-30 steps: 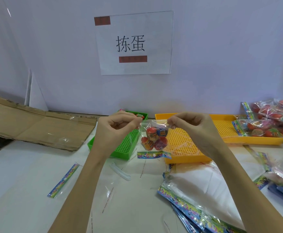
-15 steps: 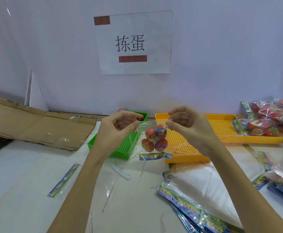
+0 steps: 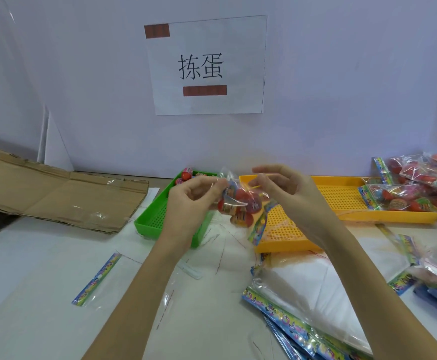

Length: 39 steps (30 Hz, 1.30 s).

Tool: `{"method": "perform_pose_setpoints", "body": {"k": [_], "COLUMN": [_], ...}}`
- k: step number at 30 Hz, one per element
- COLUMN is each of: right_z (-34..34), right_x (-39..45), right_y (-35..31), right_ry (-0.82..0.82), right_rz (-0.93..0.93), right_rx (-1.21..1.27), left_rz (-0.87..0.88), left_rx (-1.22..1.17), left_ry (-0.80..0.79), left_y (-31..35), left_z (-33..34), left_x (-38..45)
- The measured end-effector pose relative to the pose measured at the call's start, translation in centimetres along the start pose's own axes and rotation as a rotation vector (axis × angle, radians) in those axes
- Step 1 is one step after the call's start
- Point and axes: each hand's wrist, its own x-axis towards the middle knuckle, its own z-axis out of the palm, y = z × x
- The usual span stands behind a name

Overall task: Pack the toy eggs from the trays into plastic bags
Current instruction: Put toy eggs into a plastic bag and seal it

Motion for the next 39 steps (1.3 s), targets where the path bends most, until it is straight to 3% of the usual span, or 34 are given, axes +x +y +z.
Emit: {"method": "perform_pose_setpoints", "body": {"k": [4, 11, 17, 27, 29, 32, 34, 39], "right_z": [0.5, 0.8, 0.9, 2.4, 2.2, 1.6, 1.2, 0.5], "right_x": [-0.2, -0.4, -0.6, -0.4, -0.4, -0.2, -0.1, -0.1], "right_y": [0.4, 0.3, 0.1, -0.1, 0.0, 0.3, 0.6, 0.3], "right_ry": [-0.114, 0.003, -0.018, 0.08, 0.113, 0.187, 0.206, -0.002], "right_rz": [0.097, 0.057, 0.083, 0.169, 0.159, 0.165, 0.175, 0.242], "right_rx": [-0.059, -0.055, -0.092, 0.111, 0.129, 0.208, 0.23, 0.186], "left_rz": [-0.071, -0.18, -0.1, 0.137, 0.069, -0.076, -0.057, 0.026], "left_rx": [-0.069, -0.15, -0.14, -0.023, -0.005, 0.027, 0.029, 0.084], "left_ry": [0.103, 0.019, 0.038, 0.292, 0.256, 0.067, -0.029, -0.035], "left_y": [-0.2, -0.2, -0.4, -1.0, -1.0, -1.1, -1.0, -0.8], "left_z": [0.0, -0.8, -0.5, 0.5, 0.3, -0.2, -0.1, -0.4], "left_x": [0.1, 0.5, 0.4, 0.3, 0.4, 0.4, 0.2, 0.2]}}
